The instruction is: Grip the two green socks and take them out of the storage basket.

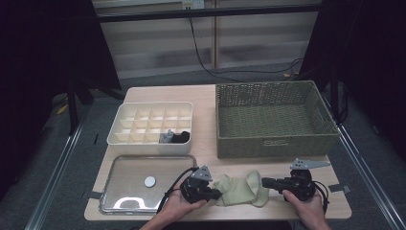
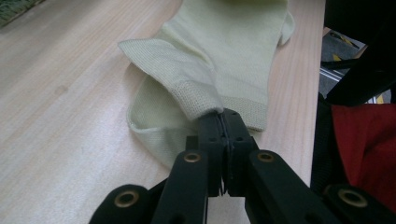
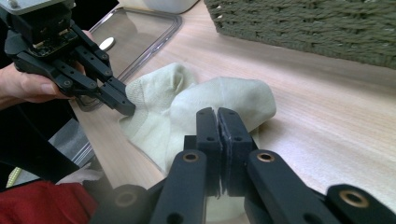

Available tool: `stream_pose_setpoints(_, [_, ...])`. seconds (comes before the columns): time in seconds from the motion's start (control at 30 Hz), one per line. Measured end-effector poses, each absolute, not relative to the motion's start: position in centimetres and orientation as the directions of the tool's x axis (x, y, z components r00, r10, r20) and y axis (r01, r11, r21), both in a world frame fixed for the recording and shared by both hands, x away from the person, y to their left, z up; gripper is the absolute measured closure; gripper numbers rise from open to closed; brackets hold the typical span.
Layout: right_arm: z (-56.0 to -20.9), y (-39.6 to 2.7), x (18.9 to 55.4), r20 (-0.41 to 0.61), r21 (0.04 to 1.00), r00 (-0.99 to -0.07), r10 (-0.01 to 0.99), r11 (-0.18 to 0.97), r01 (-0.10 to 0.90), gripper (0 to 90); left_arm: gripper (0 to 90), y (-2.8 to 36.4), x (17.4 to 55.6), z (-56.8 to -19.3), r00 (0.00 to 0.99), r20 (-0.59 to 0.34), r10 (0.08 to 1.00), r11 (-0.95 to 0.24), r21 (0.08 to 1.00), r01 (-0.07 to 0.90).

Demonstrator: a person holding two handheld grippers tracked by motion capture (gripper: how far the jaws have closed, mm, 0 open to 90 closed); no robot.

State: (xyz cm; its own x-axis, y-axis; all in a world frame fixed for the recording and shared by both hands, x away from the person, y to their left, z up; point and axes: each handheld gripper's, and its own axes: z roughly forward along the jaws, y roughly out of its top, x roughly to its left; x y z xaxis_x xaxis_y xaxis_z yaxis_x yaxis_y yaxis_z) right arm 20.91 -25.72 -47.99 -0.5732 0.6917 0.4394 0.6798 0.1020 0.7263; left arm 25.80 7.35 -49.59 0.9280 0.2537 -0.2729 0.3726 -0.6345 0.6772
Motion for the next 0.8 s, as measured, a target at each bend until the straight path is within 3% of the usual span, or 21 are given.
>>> stream_pose_setpoints(0.4, [-47.2, -23.4, 20.5, 0.433, 0.744, -0.634, 0.641, 0.143, 0.653, 85.2, 75.6, 9.1, 25.7, -48.7, 0.926, -0.271, 0.264, -0.615, 0.692, 0.378])
stream_pose_setpoints(0.63, [-47.1, -20.3, 21.6, 0.424, 0.744, -0.679, 0.599, 0.198, 0.639, 83.9, 83.4, 11.2, 26.4, -48.3, 0.918, -0.266, 0.293, -0.592, 0.704, 0.393])
stream_pose_setpoints(0.8, [-47.6, -17.6, 22.6, 0.411, 0.724, -0.708, 0.574, 0.267, 0.636, 79.8, 83.6, 11.3, 26.3, -48.5, 0.916, -0.275, 0.293, -0.588, 0.704, 0.399])
